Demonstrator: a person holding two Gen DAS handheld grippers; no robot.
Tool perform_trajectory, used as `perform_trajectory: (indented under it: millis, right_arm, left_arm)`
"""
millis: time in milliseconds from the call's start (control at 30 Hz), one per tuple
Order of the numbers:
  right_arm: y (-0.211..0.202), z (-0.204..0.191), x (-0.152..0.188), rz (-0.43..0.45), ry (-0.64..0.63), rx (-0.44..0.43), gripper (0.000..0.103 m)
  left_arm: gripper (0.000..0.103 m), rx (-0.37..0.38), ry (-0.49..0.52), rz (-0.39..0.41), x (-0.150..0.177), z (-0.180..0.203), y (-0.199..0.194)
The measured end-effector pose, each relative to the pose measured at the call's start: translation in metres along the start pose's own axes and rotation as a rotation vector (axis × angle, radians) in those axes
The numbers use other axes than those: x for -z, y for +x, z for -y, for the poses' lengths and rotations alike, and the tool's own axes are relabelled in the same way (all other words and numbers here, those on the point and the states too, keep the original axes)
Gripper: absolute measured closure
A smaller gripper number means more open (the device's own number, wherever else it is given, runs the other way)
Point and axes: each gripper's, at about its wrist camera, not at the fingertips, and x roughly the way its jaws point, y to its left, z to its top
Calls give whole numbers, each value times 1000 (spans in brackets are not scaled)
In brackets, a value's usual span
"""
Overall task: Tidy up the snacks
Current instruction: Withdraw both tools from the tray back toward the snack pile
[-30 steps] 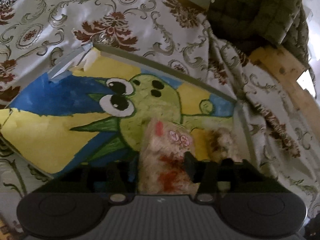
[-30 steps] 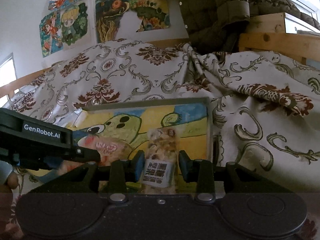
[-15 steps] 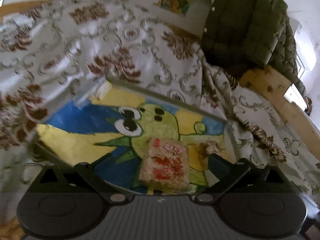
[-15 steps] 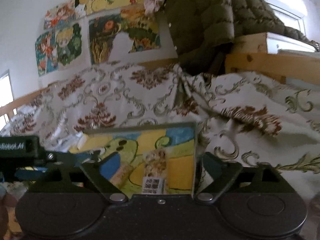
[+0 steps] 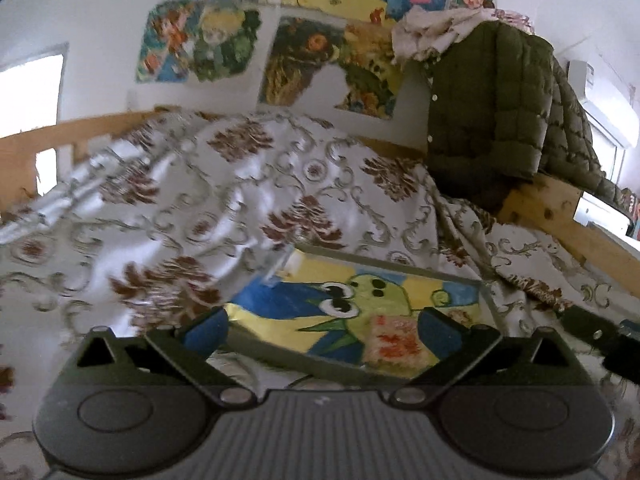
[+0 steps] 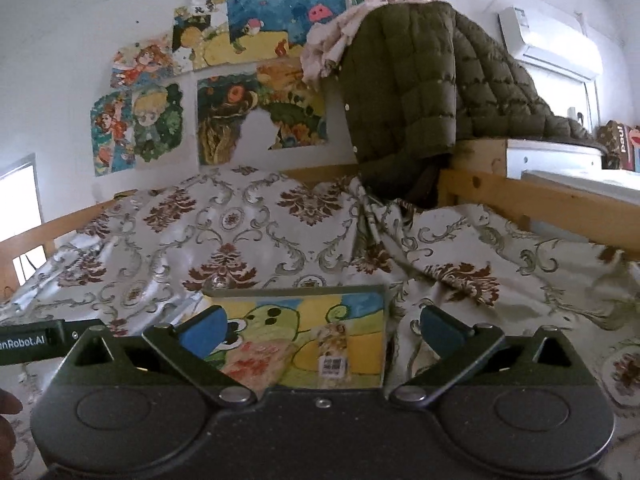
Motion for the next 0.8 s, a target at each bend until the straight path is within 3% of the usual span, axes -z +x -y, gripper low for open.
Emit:
perform_trajectory:
  millis: [233,467,800]
  right_arm:
    - [-56,-25,24,-26,-41,3,1]
    - [-97,-40,54,-62,-51,5,1]
    - [-148,-59,84,-110,-41,10,1]
  left_arm:
    - [1,-6,5,10,15,-20,-60]
    - [0,-18,87,41,37,-33,-113]
    - [0,15,186,-20,75,-60,-152]
